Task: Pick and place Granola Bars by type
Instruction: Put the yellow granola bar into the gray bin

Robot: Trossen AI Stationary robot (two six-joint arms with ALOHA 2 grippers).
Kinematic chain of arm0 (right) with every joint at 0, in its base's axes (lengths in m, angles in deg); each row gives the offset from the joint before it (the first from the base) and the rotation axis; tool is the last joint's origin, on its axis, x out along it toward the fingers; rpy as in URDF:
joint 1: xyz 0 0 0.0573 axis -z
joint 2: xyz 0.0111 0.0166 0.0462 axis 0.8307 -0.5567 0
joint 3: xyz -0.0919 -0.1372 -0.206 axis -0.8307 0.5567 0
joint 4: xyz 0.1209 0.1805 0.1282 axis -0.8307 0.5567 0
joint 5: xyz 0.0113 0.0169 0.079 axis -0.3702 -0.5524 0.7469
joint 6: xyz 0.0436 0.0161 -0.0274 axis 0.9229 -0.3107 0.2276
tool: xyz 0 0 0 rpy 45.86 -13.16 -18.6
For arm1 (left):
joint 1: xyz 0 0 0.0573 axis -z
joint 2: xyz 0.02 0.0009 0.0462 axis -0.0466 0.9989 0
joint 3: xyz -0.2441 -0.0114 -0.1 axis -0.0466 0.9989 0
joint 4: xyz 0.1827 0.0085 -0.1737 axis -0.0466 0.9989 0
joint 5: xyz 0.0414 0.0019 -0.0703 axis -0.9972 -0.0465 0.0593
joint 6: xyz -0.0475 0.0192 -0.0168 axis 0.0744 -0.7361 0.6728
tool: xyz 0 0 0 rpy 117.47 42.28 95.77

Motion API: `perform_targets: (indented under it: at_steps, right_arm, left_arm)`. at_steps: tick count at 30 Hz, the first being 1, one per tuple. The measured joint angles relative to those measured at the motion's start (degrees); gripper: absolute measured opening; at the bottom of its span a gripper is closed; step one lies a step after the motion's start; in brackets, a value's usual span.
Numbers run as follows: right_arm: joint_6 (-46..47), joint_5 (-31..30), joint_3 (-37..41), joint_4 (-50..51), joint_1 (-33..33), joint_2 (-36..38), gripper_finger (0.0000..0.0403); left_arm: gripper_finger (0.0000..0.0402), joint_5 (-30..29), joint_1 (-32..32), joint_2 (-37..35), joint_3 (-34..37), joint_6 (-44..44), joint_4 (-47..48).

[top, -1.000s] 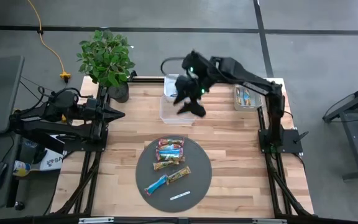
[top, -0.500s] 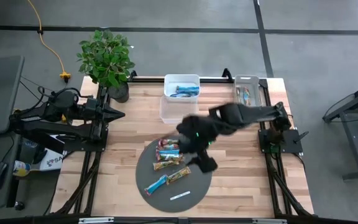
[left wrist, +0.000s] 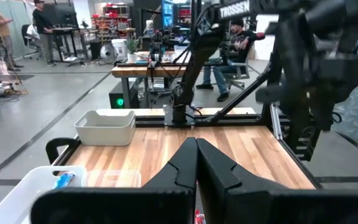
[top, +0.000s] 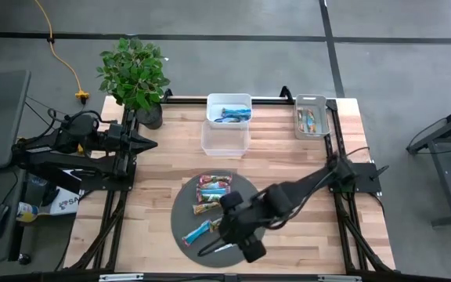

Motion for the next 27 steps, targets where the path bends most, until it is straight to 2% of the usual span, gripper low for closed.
perform_targets:
  at_steps: [4, 15, 27]
  right_arm:
    - [1.2, -0.5, 0.0, -0.2, 0.4, -3.4, 0.022]
    - [1.3, 3.8, 0.0, -1.8, 2.5, -12.2, 0.022]
    - [-1.7, -0.7, 0.0, 0.6, 6.2, -16.5, 0.022]
  left_arm:
    - [0.0001, 0.0, 0.0, 0.0, 0.0, 0.0, 0.0]
    - [0.0001, 0.0, 0.0, 0.0, 0.0, 0.0, 0.0]
    - [0.0001, 0.0, 0.0, 0.0, 0.0, 0.0, 0.0]
